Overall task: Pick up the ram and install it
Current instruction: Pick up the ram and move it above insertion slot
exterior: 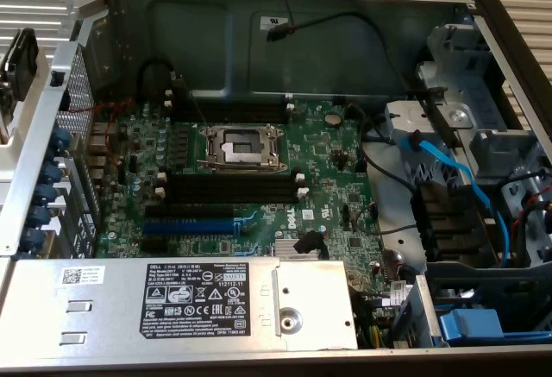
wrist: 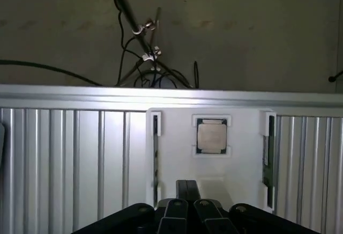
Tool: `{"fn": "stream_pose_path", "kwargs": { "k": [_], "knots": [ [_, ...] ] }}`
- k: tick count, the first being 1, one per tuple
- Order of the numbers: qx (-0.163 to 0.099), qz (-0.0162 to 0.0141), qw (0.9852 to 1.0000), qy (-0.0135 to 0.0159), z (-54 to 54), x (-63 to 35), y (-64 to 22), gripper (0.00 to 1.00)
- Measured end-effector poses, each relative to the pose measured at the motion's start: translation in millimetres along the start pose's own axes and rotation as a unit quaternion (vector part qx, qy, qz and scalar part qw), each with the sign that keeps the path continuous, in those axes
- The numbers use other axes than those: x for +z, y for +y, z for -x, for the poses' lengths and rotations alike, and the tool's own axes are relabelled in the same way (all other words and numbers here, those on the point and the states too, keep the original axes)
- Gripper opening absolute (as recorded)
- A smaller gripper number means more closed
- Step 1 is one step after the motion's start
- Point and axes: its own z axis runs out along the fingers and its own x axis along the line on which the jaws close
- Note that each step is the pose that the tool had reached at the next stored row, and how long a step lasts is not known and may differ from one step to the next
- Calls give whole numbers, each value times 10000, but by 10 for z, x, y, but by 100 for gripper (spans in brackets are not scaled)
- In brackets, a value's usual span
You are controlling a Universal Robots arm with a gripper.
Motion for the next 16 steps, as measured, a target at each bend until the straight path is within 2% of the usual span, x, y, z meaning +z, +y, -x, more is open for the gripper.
{"fn": "stream_pose_path", "kwargs": {
  "k": [4,8,16],
  "knots": [
    [90,-13,10000,2,-2,137,-58,10],
    [167,-31,9999,3,-28,282,-71,10],
    [194,-37,9998,4,-111,577,-160,10]
  ]
}}
